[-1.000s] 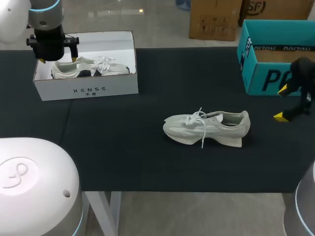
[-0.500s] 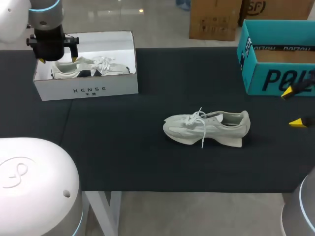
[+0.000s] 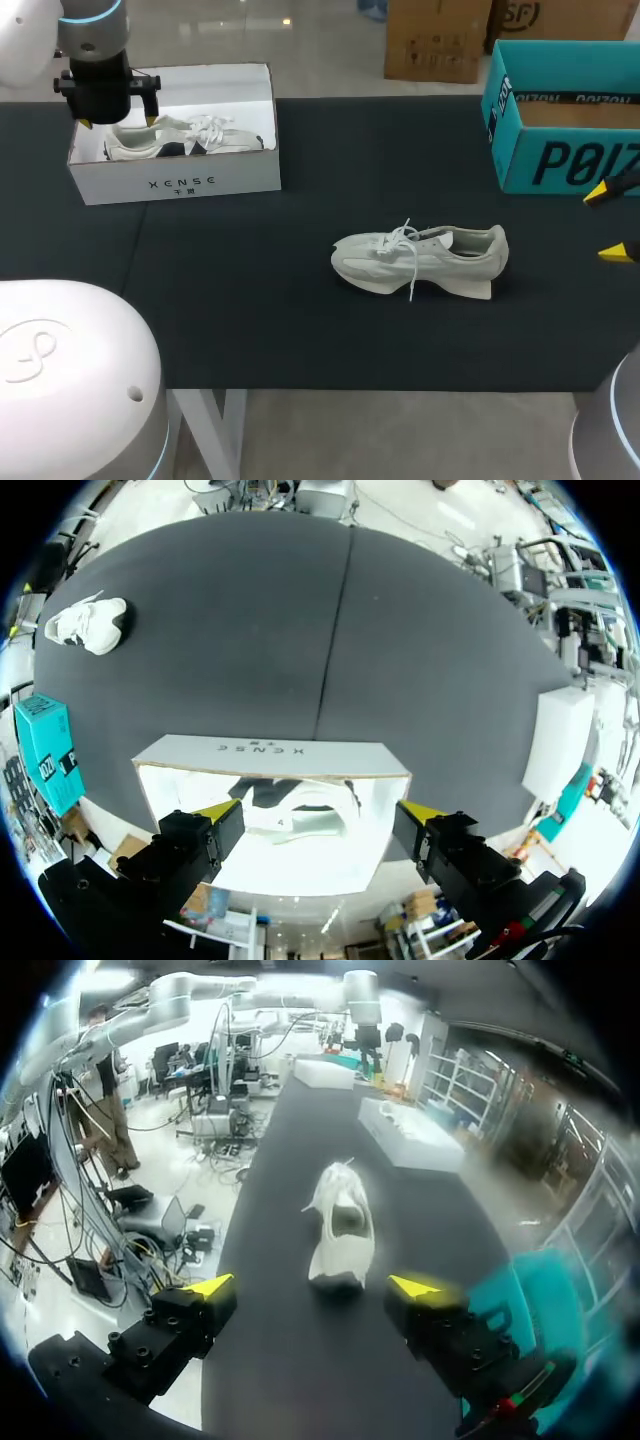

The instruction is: Take the shoe out of the shoebox, open the shoe tongue, remove and reinsert the insole, then place the shoe into the shoebox

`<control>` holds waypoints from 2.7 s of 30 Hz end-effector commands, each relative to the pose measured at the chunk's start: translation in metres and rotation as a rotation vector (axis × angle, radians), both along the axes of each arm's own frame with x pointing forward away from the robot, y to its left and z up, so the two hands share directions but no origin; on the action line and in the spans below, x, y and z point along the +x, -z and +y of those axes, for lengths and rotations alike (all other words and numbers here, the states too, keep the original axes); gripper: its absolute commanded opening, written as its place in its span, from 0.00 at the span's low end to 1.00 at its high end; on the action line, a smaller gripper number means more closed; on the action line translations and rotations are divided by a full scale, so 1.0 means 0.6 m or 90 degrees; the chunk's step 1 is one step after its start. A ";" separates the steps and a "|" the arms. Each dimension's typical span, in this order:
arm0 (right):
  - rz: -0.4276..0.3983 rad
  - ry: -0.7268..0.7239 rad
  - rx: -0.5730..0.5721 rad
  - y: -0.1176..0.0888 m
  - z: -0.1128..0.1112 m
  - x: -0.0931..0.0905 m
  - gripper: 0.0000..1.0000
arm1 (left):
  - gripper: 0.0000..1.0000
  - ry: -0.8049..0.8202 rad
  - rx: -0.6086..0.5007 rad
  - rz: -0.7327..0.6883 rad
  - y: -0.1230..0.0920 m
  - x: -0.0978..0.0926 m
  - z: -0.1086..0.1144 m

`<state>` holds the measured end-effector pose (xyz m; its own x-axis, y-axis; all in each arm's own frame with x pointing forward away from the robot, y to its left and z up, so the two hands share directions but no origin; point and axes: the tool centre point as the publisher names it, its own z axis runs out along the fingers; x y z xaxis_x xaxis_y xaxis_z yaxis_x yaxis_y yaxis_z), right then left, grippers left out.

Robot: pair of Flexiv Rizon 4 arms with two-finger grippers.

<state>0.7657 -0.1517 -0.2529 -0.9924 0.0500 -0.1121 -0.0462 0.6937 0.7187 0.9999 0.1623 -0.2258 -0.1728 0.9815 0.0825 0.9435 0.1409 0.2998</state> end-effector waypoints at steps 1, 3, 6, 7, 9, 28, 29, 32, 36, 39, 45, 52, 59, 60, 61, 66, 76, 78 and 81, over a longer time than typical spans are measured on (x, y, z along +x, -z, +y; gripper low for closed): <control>0.003 -0.005 0.028 0.029 -0.015 0.019 1.00 | 1.00 0.000 0.002 0.000 0.000 0.000 0.000; 0.002 -0.005 0.037 0.039 -0.022 0.022 1.00 | 1.00 0.000 0.002 0.000 0.000 0.000 0.000; 0.000 -0.006 0.045 0.056 -0.030 0.029 1.00 | 1.00 0.000 0.002 0.000 0.000 0.000 0.000; -0.003 -0.005 0.054 0.062 -0.032 0.031 1.00 | 1.00 0.000 0.002 0.000 0.000 0.000 0.000; 0.001 -0.005 0.059 0.075 -0.037 0.036 1.00 | 1.00 0.000 0.002 0.000 0.000 0.000 0.000; -0.016 0.008 0.097 0.153 -0.018 0.045 1.00 | 1.00 0.000 0.002 0.000 0.000 0.000 0.000; -0.022 0.004 0.091 0.153 -0.013 0.043 1.00 | 1.00 0.000 0.002 0.000 0.000 0.000 0.000; -0.031 -0.001 0.101 0.163 -0.002 0.045 1.00 | 1.00 0.000 0.002 0.000 0.000 0.000 0.000; -0.035 -0.006 0.118 0.175 0.018 0.044 1.00 | 1.00 0.000 0.002 0.000 0.000 0.000 0.000; -0.037 -0.012 0.108 0.181 0.037 0.046 1.00 | 1.00 0.000 0.002 0.000 0.000 0.000 0.000; -0.034 -0.016 0.112 0.195 0.061 0.052 1.00 | 1.00 0.000 0.002 0.000 0.000 0.000 0.000; -0.021 -0.016 0.109 0.209 0.079 0.060 1.00 | 1.00 0.000 0.002 0.000 0.000 0.000 0.000; -0.014 -0.004 0.130 0.226 0.076 0.076 1.00 | 1.00 0.000 0.002 0.000 0.000 0.000 0.000; -0.014 -0.006 0.136 0.228 0.075 0.079 1.00 | 1.00 0.000 0.002 0.000 0.000 0.000 0.000; -0.014 -0.007 0.155 0.229 0.076 0.082 1.00 | 1.00 0.000 0.002 0.000 0.000 0.000 0.000; -0.018 -0.005 0.233 0.230 0.079 0.085 1.00 | 1.00 0.000 0.002 0.000 0.000 0.000 0.000; -0.017 -0.013 0.252 0.239 0.112 0.080 1.00 | 1.00 0.000 0.002 0.000 0.000 0.000 0.000; -0.016 -0.011 0.253 0.242 0.117 0.082 1.00 | 1.00 0.000 0.002 0.000 0.000 0.000 0.000; -0.014 -0.006 0.257 0.246 0.127 0.081 1.00 | 1.00 0.000 0.002 0.000 0.000 0.000 0.000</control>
<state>0.8137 -0.0817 -0.3970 -0.9911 0.0802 -0.1064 -0.0713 0.3552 0.9321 0.9999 0.1624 -0.2258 -0.1730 0.9815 0.0825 0.9435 0.1411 0.2998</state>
